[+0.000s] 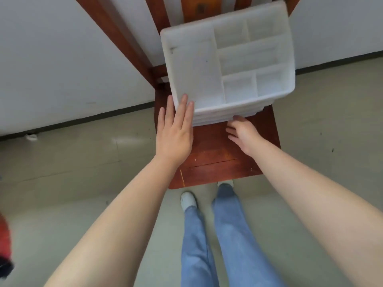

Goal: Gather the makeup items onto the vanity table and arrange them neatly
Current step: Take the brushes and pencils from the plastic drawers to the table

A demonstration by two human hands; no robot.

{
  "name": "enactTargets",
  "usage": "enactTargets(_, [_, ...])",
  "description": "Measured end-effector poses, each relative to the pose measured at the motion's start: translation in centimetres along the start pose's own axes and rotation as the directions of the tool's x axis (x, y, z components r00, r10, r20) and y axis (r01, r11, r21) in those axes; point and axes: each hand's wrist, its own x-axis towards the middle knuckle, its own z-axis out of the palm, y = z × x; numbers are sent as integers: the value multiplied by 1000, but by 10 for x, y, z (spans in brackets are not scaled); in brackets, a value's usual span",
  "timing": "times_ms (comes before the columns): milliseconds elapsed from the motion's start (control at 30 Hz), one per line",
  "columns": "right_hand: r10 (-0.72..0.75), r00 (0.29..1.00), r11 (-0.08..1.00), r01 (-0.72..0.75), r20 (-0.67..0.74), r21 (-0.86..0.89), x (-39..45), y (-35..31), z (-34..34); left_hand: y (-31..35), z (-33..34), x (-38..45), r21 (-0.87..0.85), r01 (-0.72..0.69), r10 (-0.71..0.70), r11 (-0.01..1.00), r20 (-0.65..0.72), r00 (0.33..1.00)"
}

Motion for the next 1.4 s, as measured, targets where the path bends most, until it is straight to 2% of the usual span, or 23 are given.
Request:
enactTargets(67, [41, 999, 967, -38, -7, 252, 11, 3, 6, 0, 9, 1, -43, -7, 4, 999, -53, 999])
enactTargets(167, [66, 998, 822, -48, -10, 567, 18, 7, 12, -3, 16, 1, -85, -23, 15, 996, -96, 995])
enactTargets(267, [15, 1000, 712, -26, 22, 702, 21, 11, 15, -7, 19, -1, -93, -49, 38, 994, -123, 992])
enactTargets(367, [-29, 999, 664, -2, 29, 748, 25, 17, 19, -9, 21, -1, -82, -70, 61, 994, -115, 991])
enactTargets(433, [-25, 1000, 661, 22, -7, 750, 24, 27, 19, -9, 22, -2, -88, -54, 49, 995, -60, 997])
enactTargets(600, [44, 998, 723, 6, -55, 691, 3, 73, 2, -10, 21, -3, -79, -29, 35, 996, 73, 997])
enactTargets(733, [125, 989, 739, -37, -82, 672, -15, 98, -6, -11, 18, -13, -172, -17, 26, 985, 49, 998])
enactTargets(800, [131, 988, 749, -45, -81, 661, -21, 102, -6, -4, 22, -31, -300, 127, -121, 945, 40, 992])
enactTargets(833, [123, 989, 754, -42, -79, 655, -24, 102, -6, 0, 26, -41, -377, 268, -236, 887, 131, 963])
enactTargets(900, [110, 992, 786, -44, -69, 617, -30, 100, -7, 6, 35, -58, -455, 578, -395, 677, 439, 807])
enactTargets(933, [125, 990, 824, -70, -60, 562, -34, 97, -8, 9, 41, -63, -441, 686, -410, 578, 570, 712])
enactTargets(967, [160, 986, 885, -120, -53, 451, -38, 92, -9, 11, 46, -66, -424, 743, -398, 518, 649, 648])
enactTargets(1000, [203, 978, 948, -182, -56, 261, -44, 88, -11, 13, 50, -67, -421, 758, -388, 498, 674, 629])
enactTargets(1033, [227, 971, 974, -225, -80, 32, -51, 84, -12, 14, 53, -67, -431, 745, -388, 509, 658, 645])
enactTargets(1067, [187, 974, 962, -209, -131, -177, -56, 80, -14, 15, 55, -65, -446, 723, -395, 528, 624, 674])
enactTargets(1100, [71, 978, 936, -133, -195, -326, -60, 76, -15, 16, 56, -63, -457, 707, -406, 540, 594, 694])
enactTargets(1133, [-114, 961, 897, -10, -253, -443, -62, 71, -16, 16, 57, -60, -461, 703, -420, 542, 576, 702])
enactTargets(1167, [-337, 903, 804, 129, -266, -580, -62, 64, -17, 16, 58, -57, -458, 706, -438, 540, 563, 701])
enactTargets(1200, [-519, 835, 639, 238, -183, -731, -59, 55, -16, 14, 59, -55, -449, 711, -454, 541, 557, 696])
enactTargets(1233, [-604, 797, 419, 292, -24, -860, -54, 45, -13, 13, 60, -54, -440, 714, -463, 544, 552, 693])
enactTargets(1267, [-583, 798, 198, 320, 151, -926, -45, 37, -11, 12, 61, -53, -434, 713, -466, 550, 549, 694])
enactTargets(1300, [-496, 824, 13, 322, 274, -947, -34, 31, -8, 11, 60, -52, -430, 710, -465, 558, 547, 696])
enactTargets(1400, [-313, 872, -374, 252, 377, -893, -5, 20, 6, 8, 60, -49, -417, 704, -455, 574, 552, 698])
